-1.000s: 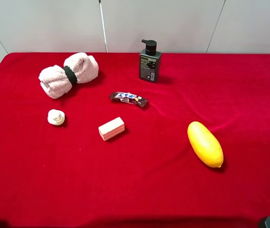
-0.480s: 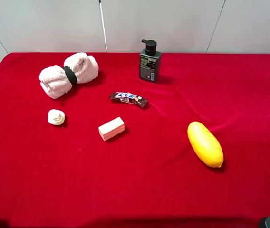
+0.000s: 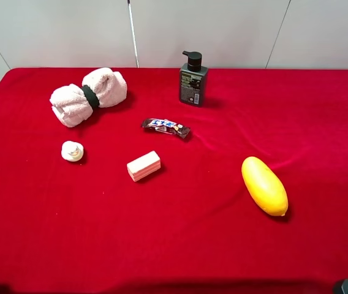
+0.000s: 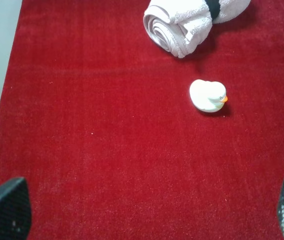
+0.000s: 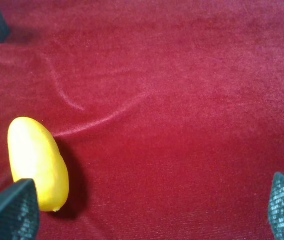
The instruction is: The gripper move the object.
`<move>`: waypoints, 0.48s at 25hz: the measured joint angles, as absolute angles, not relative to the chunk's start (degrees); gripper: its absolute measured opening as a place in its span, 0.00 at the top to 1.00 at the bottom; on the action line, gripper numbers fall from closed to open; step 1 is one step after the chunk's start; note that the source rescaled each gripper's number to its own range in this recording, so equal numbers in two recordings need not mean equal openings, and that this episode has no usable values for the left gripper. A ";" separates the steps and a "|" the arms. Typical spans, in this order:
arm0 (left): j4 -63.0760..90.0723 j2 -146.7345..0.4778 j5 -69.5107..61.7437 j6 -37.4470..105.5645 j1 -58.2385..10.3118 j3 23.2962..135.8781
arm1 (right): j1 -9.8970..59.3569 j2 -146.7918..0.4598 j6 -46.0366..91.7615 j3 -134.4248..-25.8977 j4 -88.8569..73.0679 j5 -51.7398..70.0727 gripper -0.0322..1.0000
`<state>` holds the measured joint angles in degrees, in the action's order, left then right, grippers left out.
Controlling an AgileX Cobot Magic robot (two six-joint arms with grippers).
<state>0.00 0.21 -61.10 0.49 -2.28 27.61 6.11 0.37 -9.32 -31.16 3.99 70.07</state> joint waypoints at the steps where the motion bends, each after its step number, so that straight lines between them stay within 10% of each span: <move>1: 0.00 0.21 -61.10 0.49 -2.28 27.61 | 6.11 0.37 -9.32 -31.16 3.99 70.07 0.00; 12: 0.00 0.21 -61.10 0.49 -2.28 27.61 | 6.11 0.37 -9.32 -31.16 3.99 70.07 0.00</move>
